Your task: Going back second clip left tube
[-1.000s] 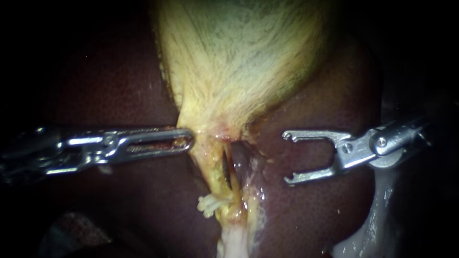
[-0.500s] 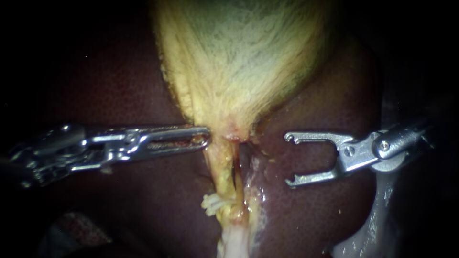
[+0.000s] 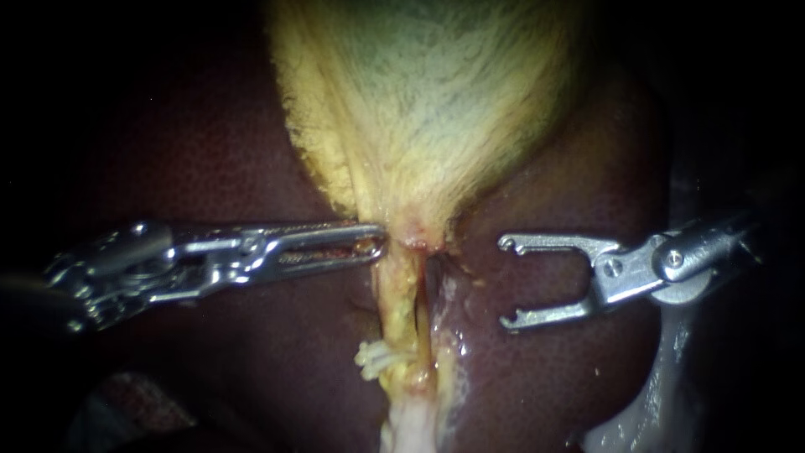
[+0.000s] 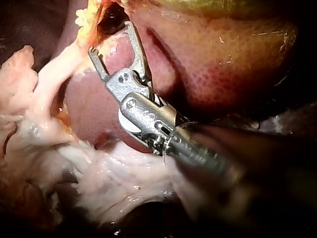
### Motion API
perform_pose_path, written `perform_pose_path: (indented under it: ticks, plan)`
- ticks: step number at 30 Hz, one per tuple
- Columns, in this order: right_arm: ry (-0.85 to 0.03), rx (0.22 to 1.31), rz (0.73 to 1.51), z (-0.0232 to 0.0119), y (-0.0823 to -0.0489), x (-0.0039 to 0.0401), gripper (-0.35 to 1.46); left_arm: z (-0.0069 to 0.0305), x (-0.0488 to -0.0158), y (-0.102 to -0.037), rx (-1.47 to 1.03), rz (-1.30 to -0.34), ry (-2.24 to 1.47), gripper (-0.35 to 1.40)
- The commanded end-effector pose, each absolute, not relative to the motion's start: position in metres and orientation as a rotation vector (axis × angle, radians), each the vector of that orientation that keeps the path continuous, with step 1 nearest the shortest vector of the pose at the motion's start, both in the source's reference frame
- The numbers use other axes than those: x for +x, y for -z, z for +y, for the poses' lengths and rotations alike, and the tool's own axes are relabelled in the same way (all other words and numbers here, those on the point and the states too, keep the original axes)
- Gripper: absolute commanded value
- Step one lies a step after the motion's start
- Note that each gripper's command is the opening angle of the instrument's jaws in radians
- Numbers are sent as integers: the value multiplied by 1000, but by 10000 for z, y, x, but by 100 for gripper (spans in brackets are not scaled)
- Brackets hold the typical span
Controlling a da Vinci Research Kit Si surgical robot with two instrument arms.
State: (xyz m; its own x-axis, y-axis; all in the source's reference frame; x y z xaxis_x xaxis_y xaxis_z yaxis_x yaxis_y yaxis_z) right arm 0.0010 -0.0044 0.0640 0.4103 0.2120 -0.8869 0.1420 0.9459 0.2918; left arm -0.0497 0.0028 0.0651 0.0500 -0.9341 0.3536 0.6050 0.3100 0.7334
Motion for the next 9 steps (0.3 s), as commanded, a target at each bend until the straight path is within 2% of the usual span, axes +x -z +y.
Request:
perform_pose_path:
  ticks: [1, 9]
  plan:
    - [-45, 347, 1154, -44, -640, 10, 60, 28, -497, -651, 445, -919, 1232, -35]
    - [-45, 347, 1154, -44, -640, 9, 60, 28, -497, -651, 445, -919, 1232, -35]
